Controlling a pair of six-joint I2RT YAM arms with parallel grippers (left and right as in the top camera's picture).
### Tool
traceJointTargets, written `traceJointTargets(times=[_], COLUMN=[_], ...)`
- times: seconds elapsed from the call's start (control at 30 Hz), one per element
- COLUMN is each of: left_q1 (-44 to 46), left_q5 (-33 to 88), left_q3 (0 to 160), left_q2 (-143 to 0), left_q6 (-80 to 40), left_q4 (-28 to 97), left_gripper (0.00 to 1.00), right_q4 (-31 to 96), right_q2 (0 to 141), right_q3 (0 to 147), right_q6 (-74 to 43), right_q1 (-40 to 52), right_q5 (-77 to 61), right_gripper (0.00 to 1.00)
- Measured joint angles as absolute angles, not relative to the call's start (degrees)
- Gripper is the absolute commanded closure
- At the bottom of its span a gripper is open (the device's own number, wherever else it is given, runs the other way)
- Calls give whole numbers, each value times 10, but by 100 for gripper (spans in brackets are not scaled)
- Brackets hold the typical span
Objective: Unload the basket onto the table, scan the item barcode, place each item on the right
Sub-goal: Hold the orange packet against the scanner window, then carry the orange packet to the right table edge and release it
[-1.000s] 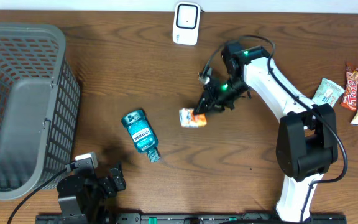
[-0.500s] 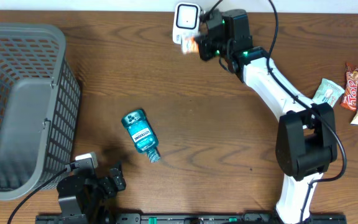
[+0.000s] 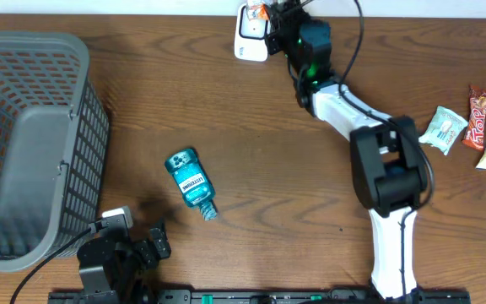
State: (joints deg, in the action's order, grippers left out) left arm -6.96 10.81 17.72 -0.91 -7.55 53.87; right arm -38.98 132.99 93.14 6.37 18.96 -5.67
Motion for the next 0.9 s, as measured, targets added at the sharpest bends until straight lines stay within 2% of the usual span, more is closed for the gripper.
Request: traceJointTargets(times=[0.3,0.67,0.77,0.9], left_q1=[-70,-70,-70,-70], left_q5=[108,108,108,108], left_q3=[177,177,177,177], left_q2=[-9,-9,-9,-9], left_q6=[-76,-76,-76,-76], left_q4=[538,538,538,538], left_gripper=[2,2,2,2], right_q4=[-350,-307,-225,-31], right_q2=[1459,1467,1451,1373], right_q3=[1075,1105,1106,1104], right_q6=[58,9,-22,-42], right_q1=[190,191,191,189], right_q5=[-41,-27,-5,51], right_gripper=[99,99,99,99])
